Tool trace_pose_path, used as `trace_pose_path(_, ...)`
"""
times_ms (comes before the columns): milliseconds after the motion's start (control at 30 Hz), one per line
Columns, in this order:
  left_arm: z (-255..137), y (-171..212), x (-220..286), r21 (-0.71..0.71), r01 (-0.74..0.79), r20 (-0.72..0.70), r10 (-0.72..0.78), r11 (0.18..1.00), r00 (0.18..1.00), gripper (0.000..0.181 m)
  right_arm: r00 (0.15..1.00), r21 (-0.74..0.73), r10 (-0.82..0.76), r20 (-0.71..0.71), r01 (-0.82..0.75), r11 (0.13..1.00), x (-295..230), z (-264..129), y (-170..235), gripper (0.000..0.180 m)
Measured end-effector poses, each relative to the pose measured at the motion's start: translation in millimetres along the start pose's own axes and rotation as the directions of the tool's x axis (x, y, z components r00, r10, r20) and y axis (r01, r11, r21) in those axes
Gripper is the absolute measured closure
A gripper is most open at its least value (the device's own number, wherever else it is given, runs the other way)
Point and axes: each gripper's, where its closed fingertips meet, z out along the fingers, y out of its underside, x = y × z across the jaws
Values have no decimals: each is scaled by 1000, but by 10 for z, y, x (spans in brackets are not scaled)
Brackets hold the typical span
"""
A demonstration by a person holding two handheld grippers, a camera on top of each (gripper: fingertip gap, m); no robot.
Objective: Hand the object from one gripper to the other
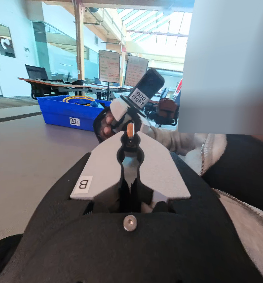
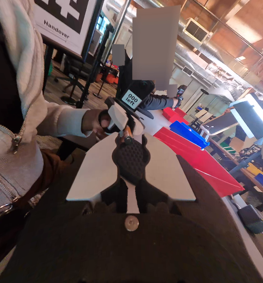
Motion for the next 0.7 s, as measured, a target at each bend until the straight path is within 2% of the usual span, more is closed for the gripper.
trace_pose_path(100, -3, -10, 17, 2, 13, -15, -13, 1000, 1000, 171, 1000, -18, -12, 16, 12, 1000, -33, 12, 36, 167)
trace_pose_path(267, -12, 8, 25, -21, -5, -13, 5, 1000, 1000, 171, 999, -19, 8, 43, -8, 1000, -66, 17, 41, 169)
trace_pose_path(367, -18, -7, 25, -1, -132, 12, 132, 991, 991, 168, 995, -18, 76, 59, -75, 997, -64, 21, 43, 169)
trace_pose_path(400, -23, -23, 23, 7, -211, 38, 211, 977, 977, 158, 989, -16, 131, 67, -130, 991, -49, 22, 47, 169)
trace_pose_path(467, -30, -34, -12, -33, -414, 115, 415, 910, 903, 149, 956, -16, 277, 93, -277, 961, -17, 18, 71, 169)
trace_pose_path(567, -43, 34, -109, -207, -659, 179, 691, 723, 701, 147, 838, -14, 527, 142, -530, 848, 35, 18, 110, 169)
trace_pose_path(633, -51, 49, -172, -285, -720, 197, 774, 632, 602, 148, 712, -17, 679, 177, -688, 726, 74, 11, 140, 170)
trace_pose_path(700, -46, 50, -184, -300, -741, 201, 799, 601, 566, 152, 601, -23, 769, 218, -785, 619, 93, -7, 155, 170)
